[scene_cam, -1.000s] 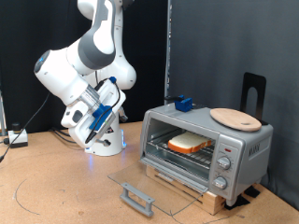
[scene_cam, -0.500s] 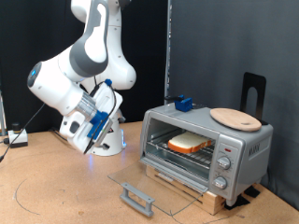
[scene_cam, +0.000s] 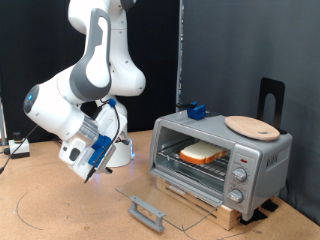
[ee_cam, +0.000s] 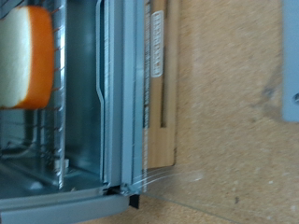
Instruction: Make a piece of toast with the oven
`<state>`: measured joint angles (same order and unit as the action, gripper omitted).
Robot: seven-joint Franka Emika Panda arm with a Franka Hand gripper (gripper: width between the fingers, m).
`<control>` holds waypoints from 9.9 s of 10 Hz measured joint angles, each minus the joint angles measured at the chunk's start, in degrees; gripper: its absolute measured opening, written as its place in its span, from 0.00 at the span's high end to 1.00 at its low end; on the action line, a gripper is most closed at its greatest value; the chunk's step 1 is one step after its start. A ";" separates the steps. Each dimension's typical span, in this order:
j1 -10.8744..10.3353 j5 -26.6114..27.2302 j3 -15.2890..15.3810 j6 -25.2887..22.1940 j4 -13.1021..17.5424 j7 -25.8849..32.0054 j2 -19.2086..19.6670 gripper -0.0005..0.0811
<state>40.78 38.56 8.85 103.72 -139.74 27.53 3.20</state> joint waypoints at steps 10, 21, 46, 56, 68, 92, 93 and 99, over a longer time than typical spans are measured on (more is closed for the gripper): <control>-0.86 -2.19 1.43 18.91 -3.18 6.40 16.69 0.01; 2.62 4.24 4.51 -11.51 -4.62 9.69 3.46 0.01; 2.25 17.54 13.14 -9.83 -1.06 -3.75 -2.98 0.01; 1.97 13.86 14.04 -9.17 16.04 -6.72 13.62 0.01; -1.71 10.52 13.78 -10.06 36.38 -16.20 31.85 0.01; -13.71 7.86 18.94 -7.97 44.98 -16.77 48.70 0.01; -13.93 8.43 19.19 -7.53 44.75 -16.77 48.71 0.01; -14.00 8.83 19.36 -7.39 43.89 -16.76 48.71 0.56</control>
<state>26.78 47.39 28.21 96.33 -95.85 10.76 51.92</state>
